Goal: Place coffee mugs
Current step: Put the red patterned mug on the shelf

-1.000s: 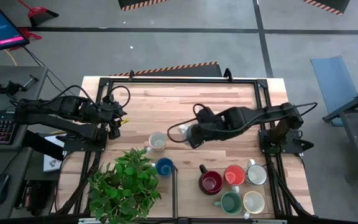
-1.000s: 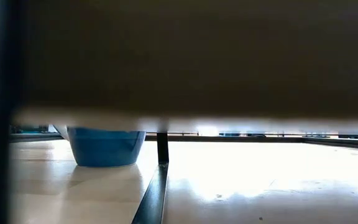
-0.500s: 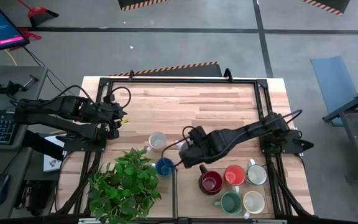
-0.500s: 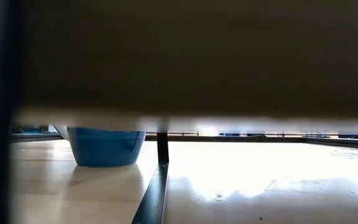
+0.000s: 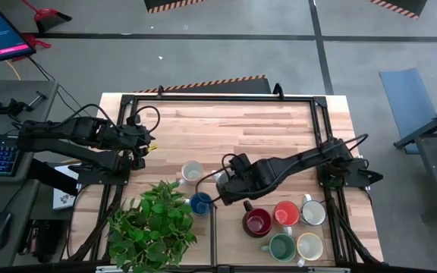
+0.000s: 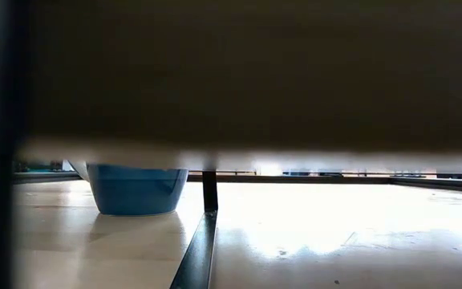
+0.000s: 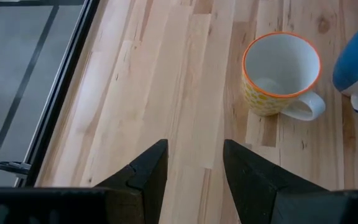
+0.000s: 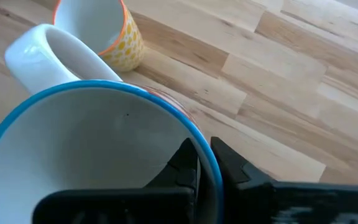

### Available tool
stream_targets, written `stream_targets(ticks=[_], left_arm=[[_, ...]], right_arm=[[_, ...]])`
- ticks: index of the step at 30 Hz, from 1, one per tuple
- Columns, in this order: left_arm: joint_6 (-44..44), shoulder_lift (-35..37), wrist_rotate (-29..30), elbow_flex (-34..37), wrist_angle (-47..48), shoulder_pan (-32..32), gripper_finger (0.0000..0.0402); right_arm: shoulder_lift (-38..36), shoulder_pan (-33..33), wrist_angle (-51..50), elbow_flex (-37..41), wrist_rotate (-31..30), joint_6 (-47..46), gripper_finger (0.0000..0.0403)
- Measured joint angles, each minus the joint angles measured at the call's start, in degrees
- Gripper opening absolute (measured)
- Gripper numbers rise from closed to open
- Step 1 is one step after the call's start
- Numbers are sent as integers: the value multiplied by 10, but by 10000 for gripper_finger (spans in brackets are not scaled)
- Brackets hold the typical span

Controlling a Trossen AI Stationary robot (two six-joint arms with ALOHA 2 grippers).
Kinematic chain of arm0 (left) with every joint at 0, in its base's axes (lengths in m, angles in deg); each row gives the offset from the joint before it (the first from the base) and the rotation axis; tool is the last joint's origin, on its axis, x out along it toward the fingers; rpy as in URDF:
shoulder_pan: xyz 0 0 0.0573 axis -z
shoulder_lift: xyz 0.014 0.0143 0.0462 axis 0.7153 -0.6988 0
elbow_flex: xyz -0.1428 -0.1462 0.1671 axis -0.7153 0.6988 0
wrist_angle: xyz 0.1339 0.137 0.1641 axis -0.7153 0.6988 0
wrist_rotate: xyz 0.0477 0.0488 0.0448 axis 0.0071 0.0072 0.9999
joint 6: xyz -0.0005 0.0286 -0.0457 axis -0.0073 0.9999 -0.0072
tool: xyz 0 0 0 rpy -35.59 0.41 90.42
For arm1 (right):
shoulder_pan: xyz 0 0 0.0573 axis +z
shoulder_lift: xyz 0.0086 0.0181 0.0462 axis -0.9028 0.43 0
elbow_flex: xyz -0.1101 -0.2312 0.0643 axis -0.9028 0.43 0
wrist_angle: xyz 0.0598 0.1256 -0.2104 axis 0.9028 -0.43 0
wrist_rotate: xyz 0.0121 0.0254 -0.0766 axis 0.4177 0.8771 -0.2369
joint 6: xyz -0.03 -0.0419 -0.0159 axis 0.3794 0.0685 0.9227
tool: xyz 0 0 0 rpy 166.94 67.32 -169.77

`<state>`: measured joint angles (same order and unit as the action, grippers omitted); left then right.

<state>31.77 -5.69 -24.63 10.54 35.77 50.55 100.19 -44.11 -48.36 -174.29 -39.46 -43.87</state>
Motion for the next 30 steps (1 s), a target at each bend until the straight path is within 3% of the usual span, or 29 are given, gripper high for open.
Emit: stream_targets(ticks=[9,24,30], left_arm=[[0,0,-5,0,0,0,145],[9,0,-3,0,0,0,145],[10,0,-1,0,-1,0,145]], right_arm=[[9,2,11,0,61,-17,0],[9,22,12,0,57,-71,0],[10,33,10,0,82,-73,0]])
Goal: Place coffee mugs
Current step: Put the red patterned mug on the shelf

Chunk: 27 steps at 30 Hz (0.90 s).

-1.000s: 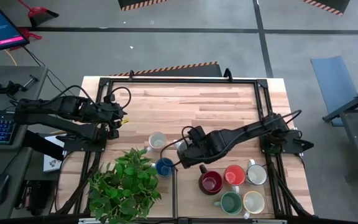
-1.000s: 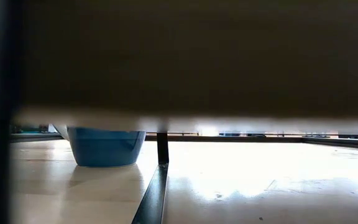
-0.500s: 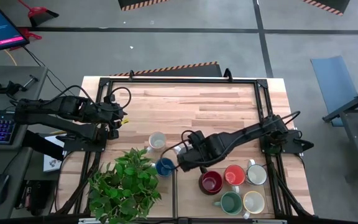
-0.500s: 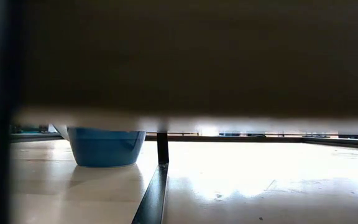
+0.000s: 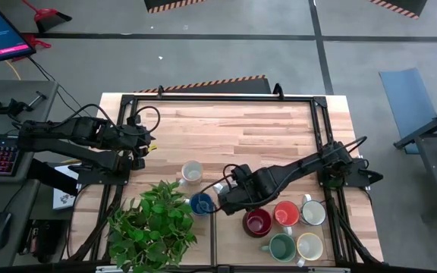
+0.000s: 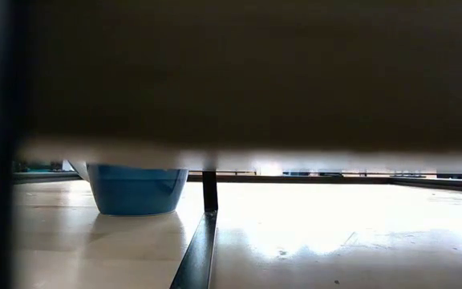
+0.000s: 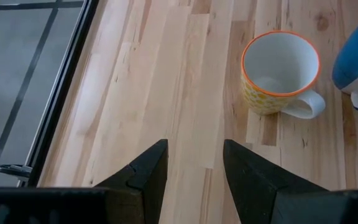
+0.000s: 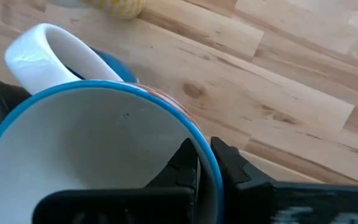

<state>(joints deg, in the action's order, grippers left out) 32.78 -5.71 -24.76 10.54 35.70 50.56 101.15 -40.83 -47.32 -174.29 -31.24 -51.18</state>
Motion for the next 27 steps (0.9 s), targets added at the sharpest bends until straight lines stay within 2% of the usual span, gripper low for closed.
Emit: stream_targets(ticks=[9,16,27], left_arm=[[-1,0,1,0,0,0,145],[-1,0,2,0,-1,0,145],[-1,0,1,0,-1,0,145]], right_arm=[[14,12,5,0,11,-25,0],[48,11,6,1,51,1,0],[59,11,7,1,58,13,0]])
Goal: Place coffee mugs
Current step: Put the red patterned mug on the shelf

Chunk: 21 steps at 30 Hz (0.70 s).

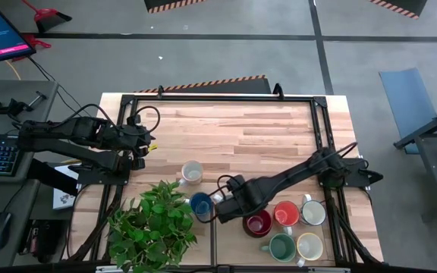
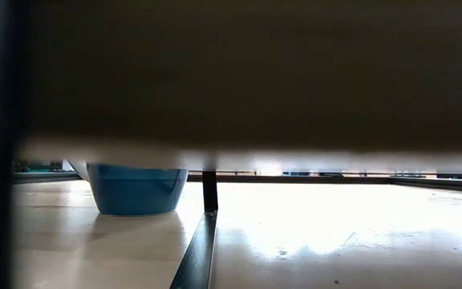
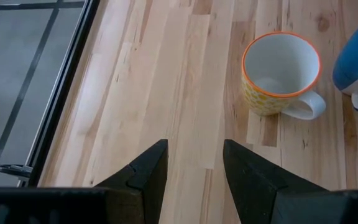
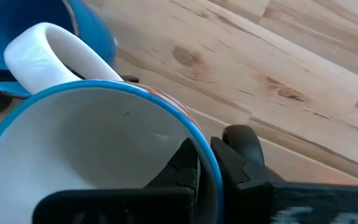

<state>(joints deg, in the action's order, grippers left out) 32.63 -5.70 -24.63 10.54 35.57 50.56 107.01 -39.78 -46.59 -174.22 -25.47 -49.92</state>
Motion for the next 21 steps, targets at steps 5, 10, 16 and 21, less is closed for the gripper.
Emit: stream_targets(ticks=[5,10,16,21], left_arm=[[0,0,0,0,-1,0,145],[0,0,0,0,-2,0,145],[0,0,0,0,-3,0,145],[0,0,0,0,-3,0,145]], right_arm=[[14,-1,8,0,13,12,0],[23,-2,13,1,15,18,0],[31,-2,14,1,28,21,0],[34,-2,14,1,41,27,0]])
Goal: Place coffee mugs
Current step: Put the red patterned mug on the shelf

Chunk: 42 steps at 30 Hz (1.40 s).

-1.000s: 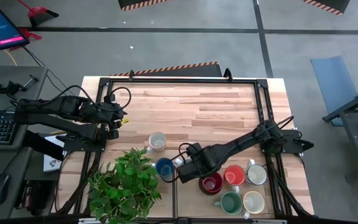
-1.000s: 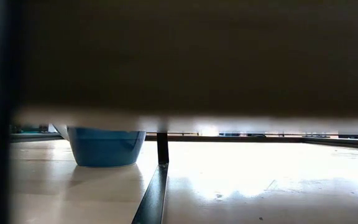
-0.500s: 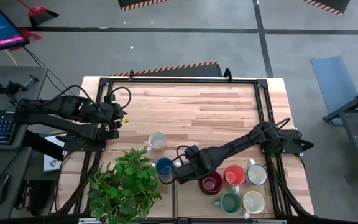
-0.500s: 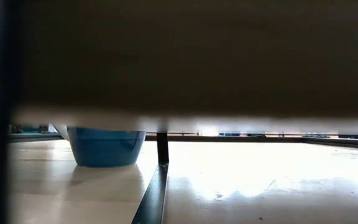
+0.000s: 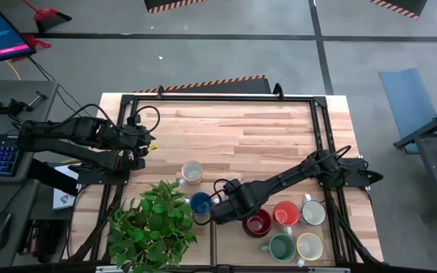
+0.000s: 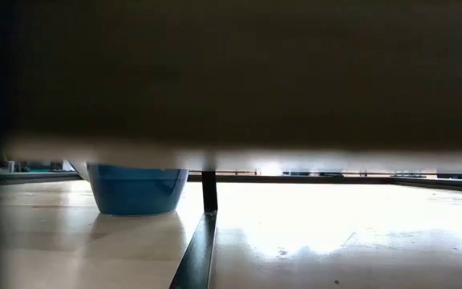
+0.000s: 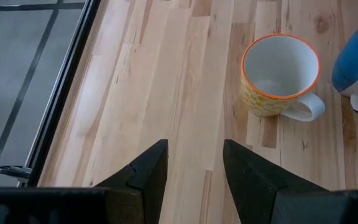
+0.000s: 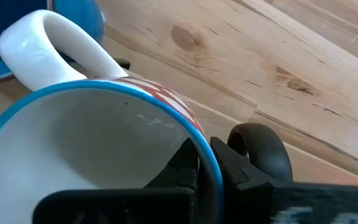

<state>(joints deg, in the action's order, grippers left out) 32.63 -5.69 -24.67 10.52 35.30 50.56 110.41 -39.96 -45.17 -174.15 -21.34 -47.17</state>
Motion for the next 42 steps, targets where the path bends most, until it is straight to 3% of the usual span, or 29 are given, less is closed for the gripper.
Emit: stream_targets(ticks=[16,26,42], left_arm=[[6,0,0,0,0,0,145],[6,0,0,0,0,0,145],[6,0,0,0,0,0,145]], right_arm=[[0,-4,15,0,65,59,1],[0,-4,38,0,38,69,26],[0,-5,35,-1,48,80,71]])
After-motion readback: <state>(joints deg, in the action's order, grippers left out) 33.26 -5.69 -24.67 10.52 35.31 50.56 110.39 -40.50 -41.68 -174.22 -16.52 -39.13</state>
